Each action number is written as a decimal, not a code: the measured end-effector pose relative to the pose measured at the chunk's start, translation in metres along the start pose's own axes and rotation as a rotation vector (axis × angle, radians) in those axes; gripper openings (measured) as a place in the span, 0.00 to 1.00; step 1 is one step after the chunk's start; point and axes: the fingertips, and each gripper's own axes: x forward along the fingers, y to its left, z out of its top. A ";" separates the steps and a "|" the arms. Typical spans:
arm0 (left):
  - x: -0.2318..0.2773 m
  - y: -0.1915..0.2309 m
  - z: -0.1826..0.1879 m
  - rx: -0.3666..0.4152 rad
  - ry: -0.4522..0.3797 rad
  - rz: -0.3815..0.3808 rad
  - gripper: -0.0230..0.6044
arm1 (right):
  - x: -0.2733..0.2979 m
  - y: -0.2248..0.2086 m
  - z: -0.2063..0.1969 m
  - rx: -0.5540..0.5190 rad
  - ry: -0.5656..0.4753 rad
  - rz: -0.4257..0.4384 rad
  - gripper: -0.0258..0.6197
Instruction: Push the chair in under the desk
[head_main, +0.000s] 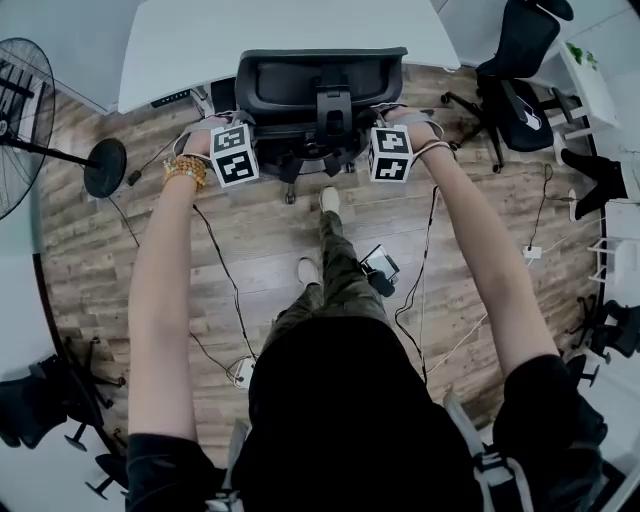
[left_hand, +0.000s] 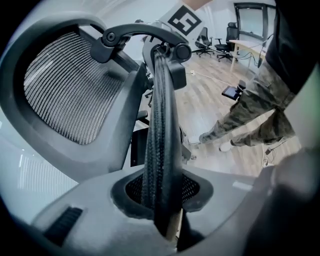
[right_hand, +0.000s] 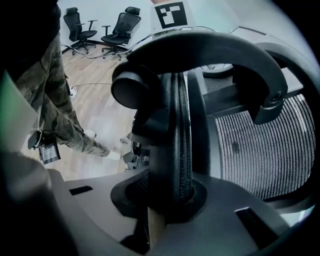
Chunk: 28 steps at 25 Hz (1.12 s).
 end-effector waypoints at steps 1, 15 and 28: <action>0.000 0.002 -0.001 -0.002 0.001 0.000 0.19 | 0.001 -0.002 0.000 -0.003 0.000 -0.001 0.11; 0.011 0.035 -0.010 -0.008 0.009 0.015 0.19 | 0.017 -0.036 0.000 -0.013 -0.018 -0.006 0.11; 0.023 0.068 -0.022 -0.011 0.010 0.013 0.19 | 0.038 -0.067 -0.001 -0.018 -0.022 -0.004 0.11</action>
